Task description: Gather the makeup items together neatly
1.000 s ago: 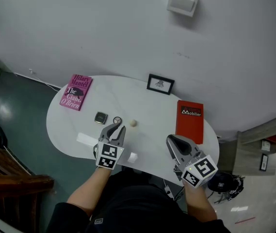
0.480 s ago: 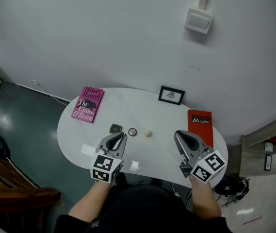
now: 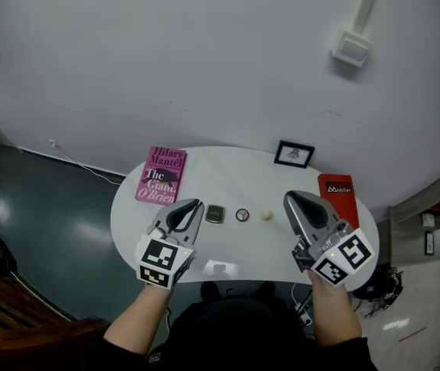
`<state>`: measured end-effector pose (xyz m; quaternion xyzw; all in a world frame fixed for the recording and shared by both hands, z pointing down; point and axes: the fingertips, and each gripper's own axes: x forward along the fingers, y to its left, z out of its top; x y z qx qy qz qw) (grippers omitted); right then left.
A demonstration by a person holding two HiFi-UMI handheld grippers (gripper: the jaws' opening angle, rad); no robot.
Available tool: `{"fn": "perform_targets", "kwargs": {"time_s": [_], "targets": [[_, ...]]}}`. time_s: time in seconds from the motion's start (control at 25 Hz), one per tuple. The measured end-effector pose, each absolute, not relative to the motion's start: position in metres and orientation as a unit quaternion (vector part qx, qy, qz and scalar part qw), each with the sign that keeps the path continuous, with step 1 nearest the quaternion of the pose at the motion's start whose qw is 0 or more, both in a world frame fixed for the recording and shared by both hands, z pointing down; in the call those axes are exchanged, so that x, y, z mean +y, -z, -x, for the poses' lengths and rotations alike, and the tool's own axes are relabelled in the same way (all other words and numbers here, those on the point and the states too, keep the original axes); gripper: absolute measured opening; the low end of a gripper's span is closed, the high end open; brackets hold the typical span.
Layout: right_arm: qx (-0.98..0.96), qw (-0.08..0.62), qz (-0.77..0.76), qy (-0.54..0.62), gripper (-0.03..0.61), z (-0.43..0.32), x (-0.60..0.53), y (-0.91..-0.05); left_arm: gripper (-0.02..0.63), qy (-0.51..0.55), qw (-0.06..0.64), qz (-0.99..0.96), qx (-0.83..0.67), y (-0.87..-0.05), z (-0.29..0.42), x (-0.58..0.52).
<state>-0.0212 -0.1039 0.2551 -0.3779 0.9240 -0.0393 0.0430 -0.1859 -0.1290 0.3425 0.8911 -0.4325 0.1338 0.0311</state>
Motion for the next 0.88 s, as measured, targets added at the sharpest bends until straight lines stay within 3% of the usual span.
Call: {"fn": "perform_targets", "kwargs": {"time_s": [0.16,0.36,0.48,0.88], "targets": [[0.916,0.043,0.398,0.0,0.035,0.041,-0.098,-0.231,0.032,-0.116,0.012,-0.895,-0.43,-0.316,0.196,-0.133],[0.915,0.038,0.398,-0.045,0.034,0.056,-0.086,-0.213,0.032,-0.062,0.037,-0.897,-0.436,-0.294,0.194,-0.131],[0.925,0.017,0.378,-0.042,0.034,0.06,-0.079,-0.229,0.032,-0.057,0.032,-0.893,-0.445,-0.286,0.192,-0.128],[0.922,0.037,0.385,-0.016,0.034,0.025,-0.079,-0.242,0.032,-0.067,0.034,-0.883,-0.464,-0.294,0.182,-0.12]]}}
